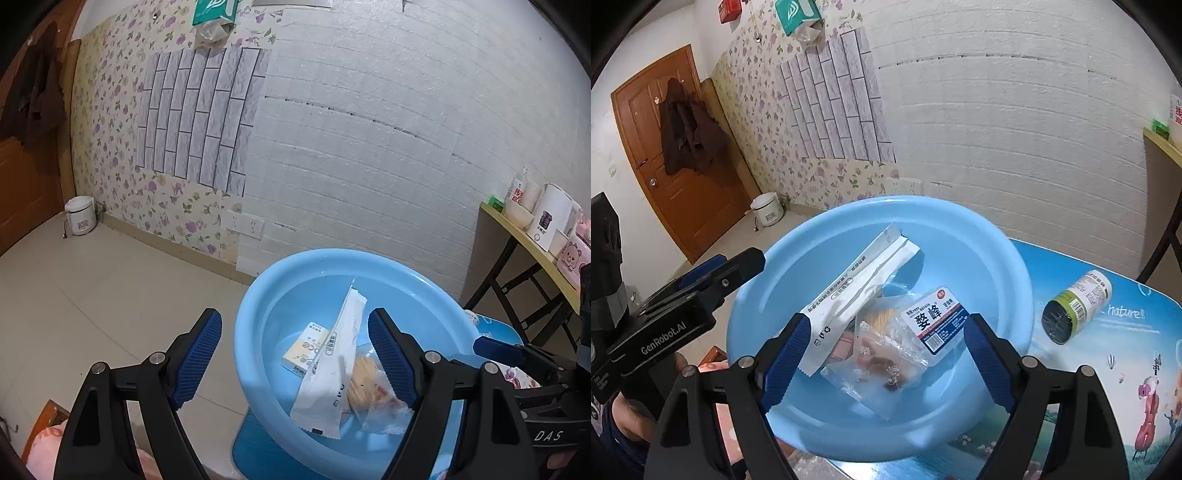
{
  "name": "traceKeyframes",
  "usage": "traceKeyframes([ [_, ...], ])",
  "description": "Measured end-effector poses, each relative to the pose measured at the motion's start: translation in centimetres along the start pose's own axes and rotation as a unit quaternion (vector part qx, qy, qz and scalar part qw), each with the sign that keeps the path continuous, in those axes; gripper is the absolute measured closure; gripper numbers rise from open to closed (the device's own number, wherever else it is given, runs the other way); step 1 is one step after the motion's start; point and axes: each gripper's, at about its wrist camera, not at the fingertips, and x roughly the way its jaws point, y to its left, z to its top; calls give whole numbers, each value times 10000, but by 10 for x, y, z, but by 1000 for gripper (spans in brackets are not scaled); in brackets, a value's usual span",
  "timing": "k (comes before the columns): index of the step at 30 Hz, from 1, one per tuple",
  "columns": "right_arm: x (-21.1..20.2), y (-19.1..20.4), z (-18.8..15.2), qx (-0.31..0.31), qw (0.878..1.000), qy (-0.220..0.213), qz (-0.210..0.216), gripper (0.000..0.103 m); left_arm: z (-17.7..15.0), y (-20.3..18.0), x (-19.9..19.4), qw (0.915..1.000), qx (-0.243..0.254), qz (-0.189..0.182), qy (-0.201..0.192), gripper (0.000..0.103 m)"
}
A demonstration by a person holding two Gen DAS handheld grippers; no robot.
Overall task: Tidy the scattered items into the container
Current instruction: 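Open the left gripper dropping the white packet while the right gripper releases the snack bag, then move both grippers back over the table toward the green canister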
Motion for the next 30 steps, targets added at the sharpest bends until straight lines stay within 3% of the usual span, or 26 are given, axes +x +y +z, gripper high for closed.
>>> traceKeyframes([
  [5, -9, -6, -3, 80, 10000, -51, -30, 17, 2, -13, -8, 9999, 96, -105, -39, 19],
  [10, -27, -24, -12, 282, 9995, -137, -79, 14, 1, -36, -24, 9987, 302, -357, -178, 5],
  [13, -42, -42, -21, 451, 9984, -256, -218, 6, -1, -54, -29, 9977, 451, -469, -185, 3],
  [30, -113, -160, -78, 1454, 9808, -580, -1159, 0, -36, -182, -40, 9818, 1291, -1391, 48, 2],
])
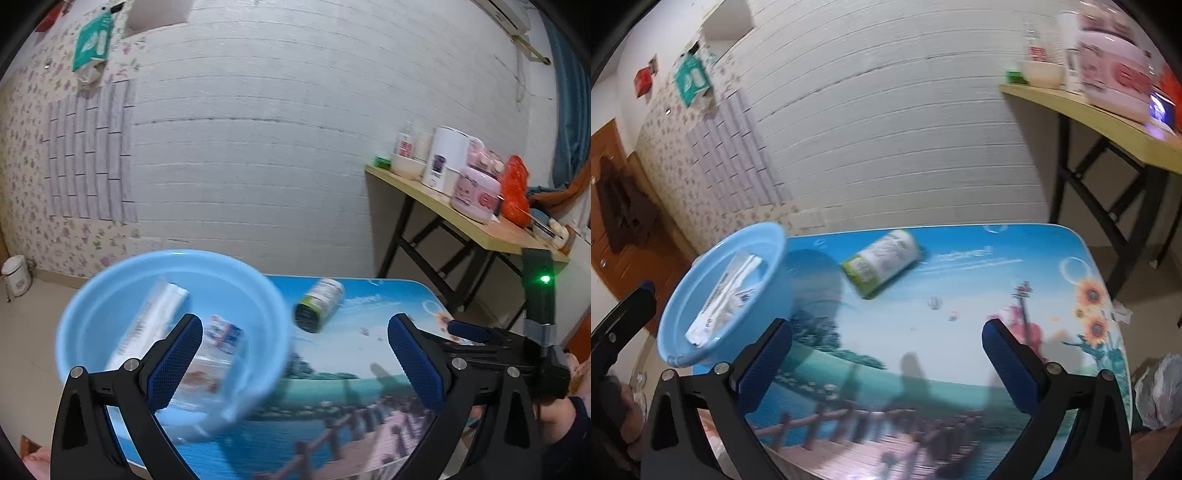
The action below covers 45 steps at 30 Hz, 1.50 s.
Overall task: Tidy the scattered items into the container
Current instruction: 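Move both grippers back over the table toward the green canister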
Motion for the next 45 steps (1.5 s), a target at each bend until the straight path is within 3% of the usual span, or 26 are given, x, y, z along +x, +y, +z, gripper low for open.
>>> traceKeyframes([
  [9, -4, -41, -13, 150, 9992, -44, -377, 0, -12, -43, 16, 9994, 280, -171, 132, 1],
  [25, 7, -61, -19, 498, 9977, 145, -446, 0, -23, -41, 28, 9993, 177, -81, 324, 2],
  [45, 19, -71, -24, 505, 9962, 297, -645, 0, -35, -47, 43, 9984, 183, -164, 519, 2],
])
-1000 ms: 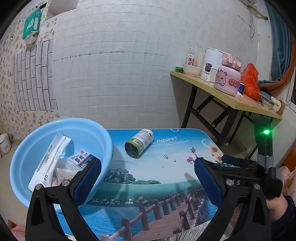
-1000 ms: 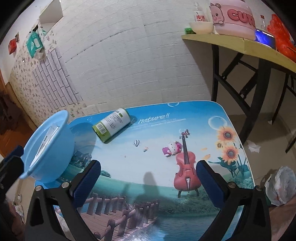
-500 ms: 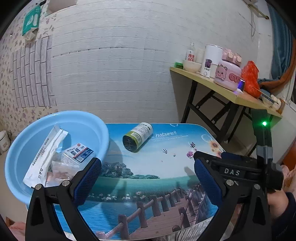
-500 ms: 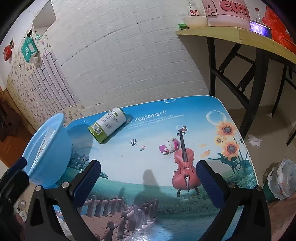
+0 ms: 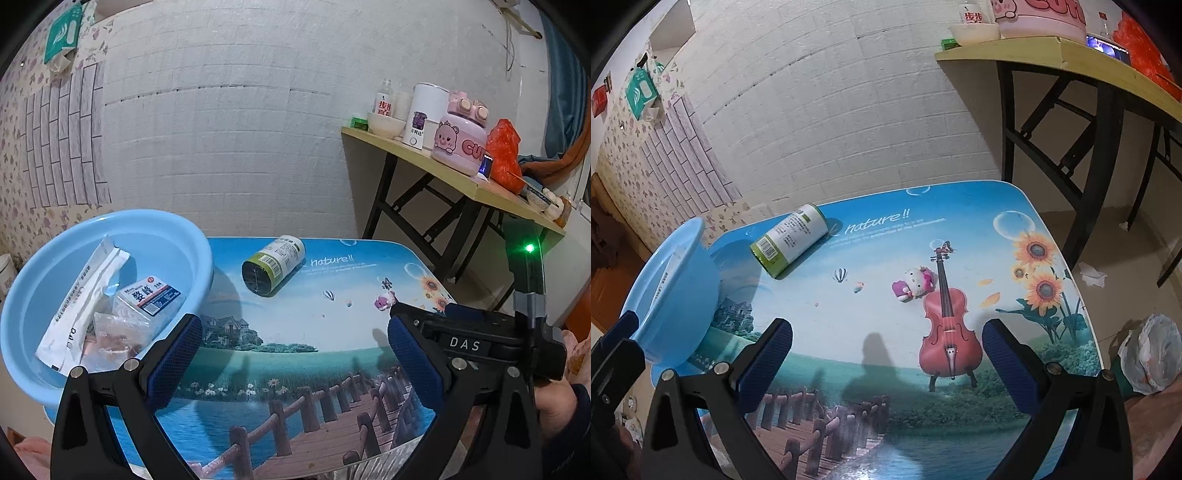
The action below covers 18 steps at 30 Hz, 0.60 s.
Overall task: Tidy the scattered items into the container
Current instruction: 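Move both grippers back over the table toward the green canister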
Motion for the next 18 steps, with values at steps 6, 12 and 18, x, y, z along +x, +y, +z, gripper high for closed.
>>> traceKeyframes([
  [6, 5, -2, 1, -37, 10000, 22, -28, 0, -7, 0, 10, 9999, 11, 15, 135, 2],
  [12, 15, -5, 5, -64, 9999, 47, -106, 0, -10, 2, 24, 9996, -58, -2, 262, 2],
  [18, 34, -4, 10, -319, 9992, 200, -143, 6, -9, -6, 36, 9996, 59, -58, 283, 2],
])
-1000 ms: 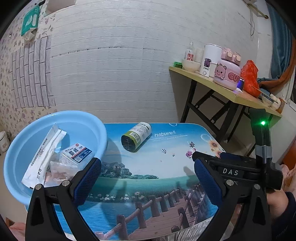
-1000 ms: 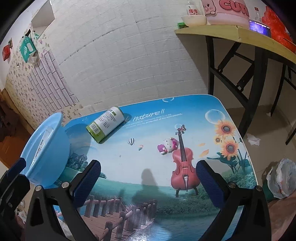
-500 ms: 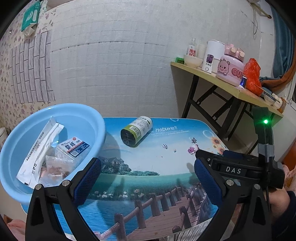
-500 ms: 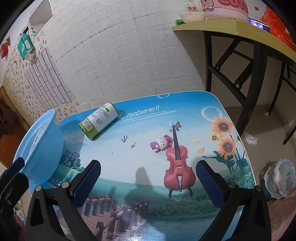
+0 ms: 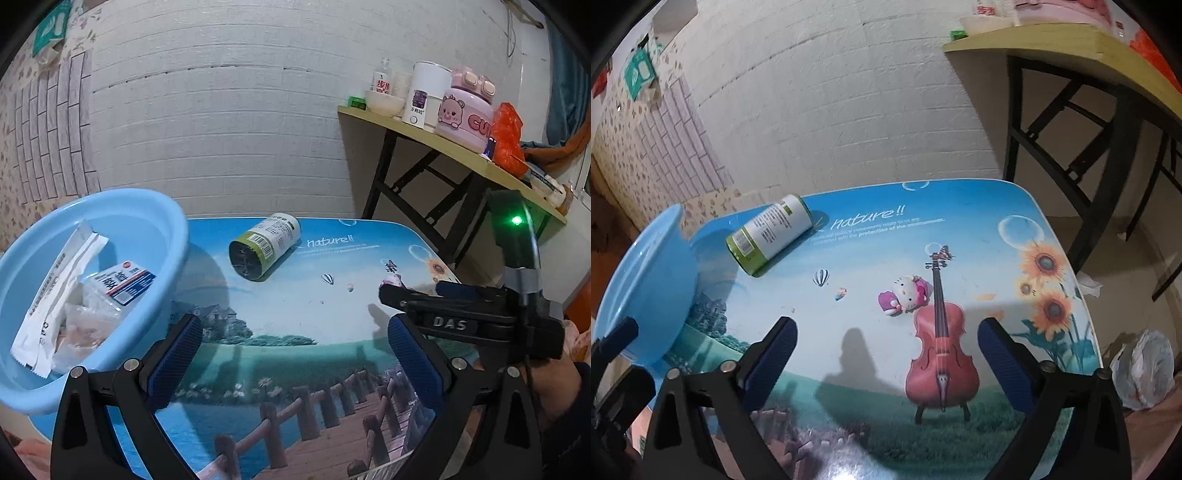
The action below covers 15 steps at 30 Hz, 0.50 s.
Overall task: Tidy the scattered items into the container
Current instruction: 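Move both grippers back over the table toward the green canister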
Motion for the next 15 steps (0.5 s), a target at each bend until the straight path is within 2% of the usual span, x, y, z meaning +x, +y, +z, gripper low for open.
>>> traceKeyframes([
  [4, 11, -1, 6, -218, 9998, 46, -4, 16, 3, -5, 9, 9999, -17, -116, 33, 2],
  [10, 24, -7, 15, -606, 9974, 216, 333, 35, 2, -12, 21, 9997, 96, -175, 118, 2],
  [15, 36, -11, 16, -1006, 9926, 467, 495, 41, 3, -13, 33, 9995, 97, -195, 219, 2],
])
